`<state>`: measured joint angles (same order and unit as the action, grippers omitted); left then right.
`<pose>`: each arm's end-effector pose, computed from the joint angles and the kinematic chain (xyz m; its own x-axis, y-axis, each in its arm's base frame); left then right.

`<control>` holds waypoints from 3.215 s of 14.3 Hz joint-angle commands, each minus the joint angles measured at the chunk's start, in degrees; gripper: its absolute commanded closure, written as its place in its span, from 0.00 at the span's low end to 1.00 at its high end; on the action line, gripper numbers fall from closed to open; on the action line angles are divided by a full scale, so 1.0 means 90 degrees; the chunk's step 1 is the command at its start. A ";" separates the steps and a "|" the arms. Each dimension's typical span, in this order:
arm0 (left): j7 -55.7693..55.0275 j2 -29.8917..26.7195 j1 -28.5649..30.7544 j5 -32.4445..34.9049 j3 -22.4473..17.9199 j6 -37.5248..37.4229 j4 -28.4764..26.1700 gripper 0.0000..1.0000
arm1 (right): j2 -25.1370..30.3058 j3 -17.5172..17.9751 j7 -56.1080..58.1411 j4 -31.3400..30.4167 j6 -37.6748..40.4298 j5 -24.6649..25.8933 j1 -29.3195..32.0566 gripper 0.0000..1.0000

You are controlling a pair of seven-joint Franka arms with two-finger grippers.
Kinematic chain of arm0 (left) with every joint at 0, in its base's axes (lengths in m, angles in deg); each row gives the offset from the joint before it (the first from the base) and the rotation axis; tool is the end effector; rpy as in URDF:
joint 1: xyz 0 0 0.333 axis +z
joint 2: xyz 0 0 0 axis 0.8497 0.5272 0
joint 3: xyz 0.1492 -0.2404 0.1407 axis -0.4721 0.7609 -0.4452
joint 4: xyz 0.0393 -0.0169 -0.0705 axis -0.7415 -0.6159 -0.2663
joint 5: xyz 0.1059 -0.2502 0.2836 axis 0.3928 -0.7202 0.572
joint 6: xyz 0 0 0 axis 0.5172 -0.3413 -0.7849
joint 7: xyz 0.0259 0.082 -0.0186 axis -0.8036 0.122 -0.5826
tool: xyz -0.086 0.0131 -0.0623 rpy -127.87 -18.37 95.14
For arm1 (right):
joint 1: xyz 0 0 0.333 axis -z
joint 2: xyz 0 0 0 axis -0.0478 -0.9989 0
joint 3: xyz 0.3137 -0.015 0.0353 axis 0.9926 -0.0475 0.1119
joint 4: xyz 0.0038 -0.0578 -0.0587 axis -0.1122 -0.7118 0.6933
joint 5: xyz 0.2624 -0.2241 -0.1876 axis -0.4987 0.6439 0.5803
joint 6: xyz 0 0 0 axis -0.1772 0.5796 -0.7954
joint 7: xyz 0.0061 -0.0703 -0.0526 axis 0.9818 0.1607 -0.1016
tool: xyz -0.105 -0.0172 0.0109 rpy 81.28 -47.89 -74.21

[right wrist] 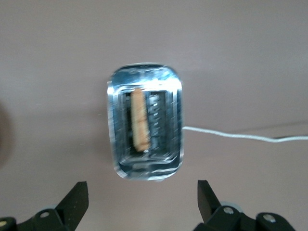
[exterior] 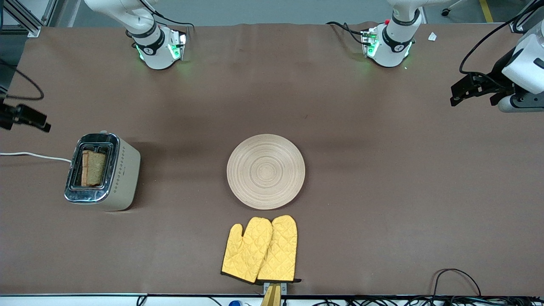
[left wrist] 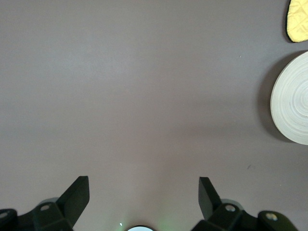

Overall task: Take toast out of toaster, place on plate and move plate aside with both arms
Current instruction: 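Reach the right gripper down over the toast in the toaster, then grasp the toast slice with the right gripper and lift it out, then carry the toast to the plate with the right gripper while the left gripper approaches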

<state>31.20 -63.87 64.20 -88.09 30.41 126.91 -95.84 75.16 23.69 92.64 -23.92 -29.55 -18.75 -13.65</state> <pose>0.5387 -0.0677 0.6437 0.9992 -0.0074 -0.0399 -0.0075 -1.0000 -0.0034 0.5938 -0.0868 0.5785 0.9990 -0.0346 -0.0295 -0.0329 -0.9979 0.0565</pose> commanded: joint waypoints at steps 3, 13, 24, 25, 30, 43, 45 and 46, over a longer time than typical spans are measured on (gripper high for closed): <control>-0.0039 -0.0014 -0.0015 0.0005 0.0018 0.0001 0.0150 0.00 | -0.0812 -0.0186 0.0484 -0.0526 -0.1028 -0.0083 0.0187 0.00; -0.0049 -0.0044 0.0004 0.0015 -0.0002 0.0021 0.0150 0.00 | -0.1477 -0.0030 0.1067 -0.1103 -0.1469 -0.0580 0.0031 0.21; 0.0039 -0.0054 0.0092 0.0025 -0.0021 0.0197 0.0159 0.00 | -0.1214 -0.0040 0.1332 -0.0773 -0.0915 -0.0816 0.0050 0.90; 0.0068 -0.0063 0.0102 0.0025 -0.0021 0.0197 0.0159 0.00 | -0.1088 -0.0040 0.1556 -0.0588 -0.0758 -0.0796 0.0070 0.90; 0.0127 0.0004 0.0200 0.0025 -0.0031 0.0196 0.0150 0.00 | -0.0540 0.0009 0.1774 0.0174 0.0588 -0.0757 0.0002 0.90; 0.0225 0.1634 0.0268 -0.0851 -0.0021 0.0674 0.0179 0.00 | -0.1485 0.2353 -0.2989 -0.0020 -0.0647 -0.0942 -0.0504 0.89; 0.0234 0.2015 0.0327 -0.1107 -0.0012 0.1025 0.0179 0.00 | -0.1759 0.2353 -0.3828 -0.0010 -0.1076 -0.0942 -0.0933 0.89; 0.0244 0.2220 0.0327 -0.1253 -0.0012 0.1162 0.0189 0.00 | -0.1915 0.2353 -0.4306 -0.0010 -0.1320 -0.0923 -0.1187 0.89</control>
<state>32.39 -47.07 66.72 -96.80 30.20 135.67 -95.19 59.58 44.98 60.82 -24.05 -38.62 -26.52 -21.16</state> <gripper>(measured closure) 0.000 0.890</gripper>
